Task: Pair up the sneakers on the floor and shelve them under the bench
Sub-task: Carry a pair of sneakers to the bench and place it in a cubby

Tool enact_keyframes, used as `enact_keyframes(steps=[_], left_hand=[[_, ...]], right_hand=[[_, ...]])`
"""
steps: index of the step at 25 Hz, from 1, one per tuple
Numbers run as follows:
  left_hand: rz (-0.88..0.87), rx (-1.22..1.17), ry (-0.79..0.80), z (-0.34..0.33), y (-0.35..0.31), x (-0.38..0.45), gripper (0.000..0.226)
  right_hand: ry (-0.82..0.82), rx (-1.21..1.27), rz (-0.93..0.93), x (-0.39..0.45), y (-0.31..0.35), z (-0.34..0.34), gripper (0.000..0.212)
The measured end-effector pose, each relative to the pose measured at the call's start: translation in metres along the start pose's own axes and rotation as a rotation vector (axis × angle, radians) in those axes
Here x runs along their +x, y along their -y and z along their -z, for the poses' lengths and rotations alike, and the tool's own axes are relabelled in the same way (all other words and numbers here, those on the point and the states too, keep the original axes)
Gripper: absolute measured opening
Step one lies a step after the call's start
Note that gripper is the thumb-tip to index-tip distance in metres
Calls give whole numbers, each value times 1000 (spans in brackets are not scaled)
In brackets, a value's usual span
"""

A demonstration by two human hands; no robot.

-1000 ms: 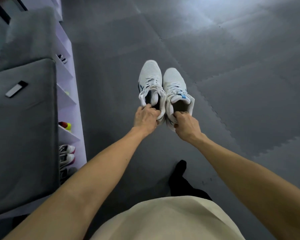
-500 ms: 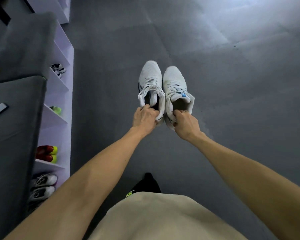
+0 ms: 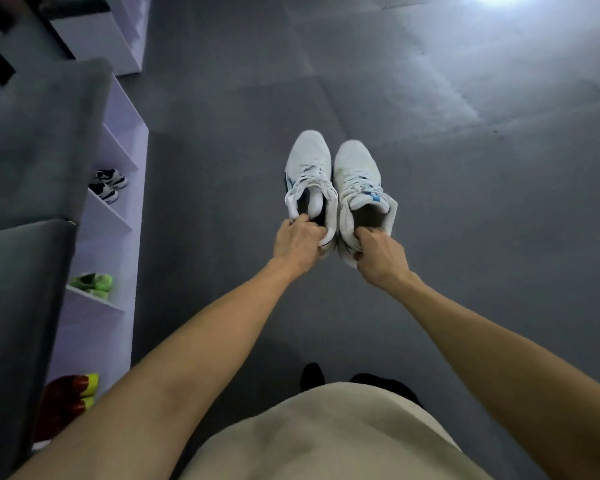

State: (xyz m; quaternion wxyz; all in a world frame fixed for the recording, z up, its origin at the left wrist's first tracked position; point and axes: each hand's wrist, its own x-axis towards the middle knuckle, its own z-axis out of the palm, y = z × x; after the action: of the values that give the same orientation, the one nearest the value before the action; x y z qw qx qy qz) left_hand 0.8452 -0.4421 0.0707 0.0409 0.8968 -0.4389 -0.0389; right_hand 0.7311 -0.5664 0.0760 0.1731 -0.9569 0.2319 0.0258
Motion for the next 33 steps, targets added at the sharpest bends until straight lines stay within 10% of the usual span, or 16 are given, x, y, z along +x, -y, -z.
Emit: enact_keyframes(steps=[19,33], left_hand=[[177,-18,-69,46,205,424,24],[664,-11,-149,78,517,521,24]], right_hand=[[62,-83,187,504,22,79,17],[202,-121,644,799,268,41,20]])
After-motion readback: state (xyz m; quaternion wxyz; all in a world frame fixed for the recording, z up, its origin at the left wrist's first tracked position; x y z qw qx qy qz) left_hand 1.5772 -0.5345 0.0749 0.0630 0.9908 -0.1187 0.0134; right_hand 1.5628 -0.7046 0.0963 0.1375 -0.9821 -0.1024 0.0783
